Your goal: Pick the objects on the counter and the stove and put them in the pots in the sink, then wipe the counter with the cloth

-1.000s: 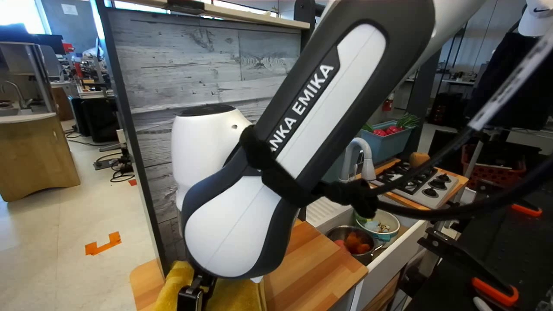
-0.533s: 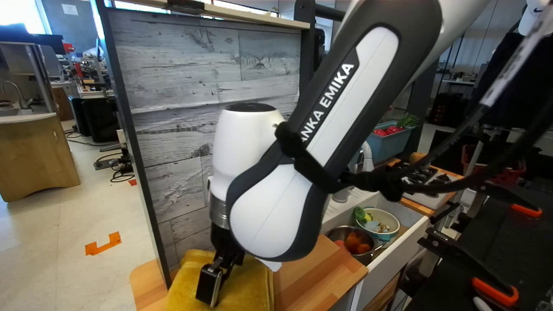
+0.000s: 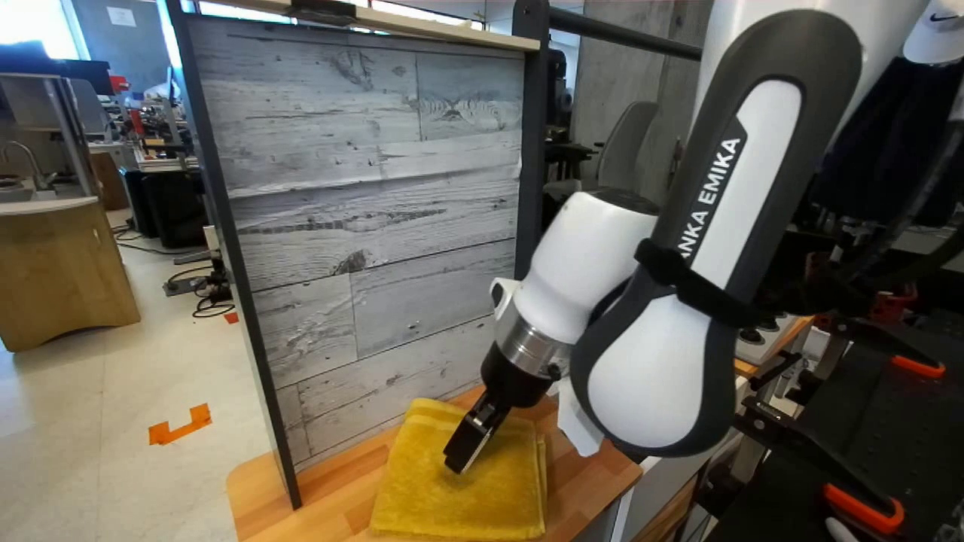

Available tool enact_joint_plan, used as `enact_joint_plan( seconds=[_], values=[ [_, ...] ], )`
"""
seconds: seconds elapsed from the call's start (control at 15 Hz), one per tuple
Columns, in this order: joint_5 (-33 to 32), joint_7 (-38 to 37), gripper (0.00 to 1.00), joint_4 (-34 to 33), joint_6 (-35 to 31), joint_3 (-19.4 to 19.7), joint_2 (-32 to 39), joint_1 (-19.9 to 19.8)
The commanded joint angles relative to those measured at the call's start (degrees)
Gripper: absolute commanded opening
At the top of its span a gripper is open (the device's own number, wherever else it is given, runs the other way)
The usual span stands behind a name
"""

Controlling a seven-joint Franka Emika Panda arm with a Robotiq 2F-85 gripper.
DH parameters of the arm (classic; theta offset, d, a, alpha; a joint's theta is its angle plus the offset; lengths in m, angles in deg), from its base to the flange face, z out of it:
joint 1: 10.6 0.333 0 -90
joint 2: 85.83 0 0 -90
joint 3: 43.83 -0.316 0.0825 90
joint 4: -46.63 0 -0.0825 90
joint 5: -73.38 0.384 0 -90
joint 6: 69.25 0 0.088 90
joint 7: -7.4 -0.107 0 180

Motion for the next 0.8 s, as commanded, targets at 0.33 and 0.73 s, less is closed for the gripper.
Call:
enact_joint_plan(
  seconds=[0.33,0.73],
  values=[
    [-3.7,0.5,1.0,9.1,-4.1,-8.3,-5.2,-8.4],
    [-5.6,0.4,1.0,7.8,-2.7,-14.8,-4.9,-8.5]
  ],
)
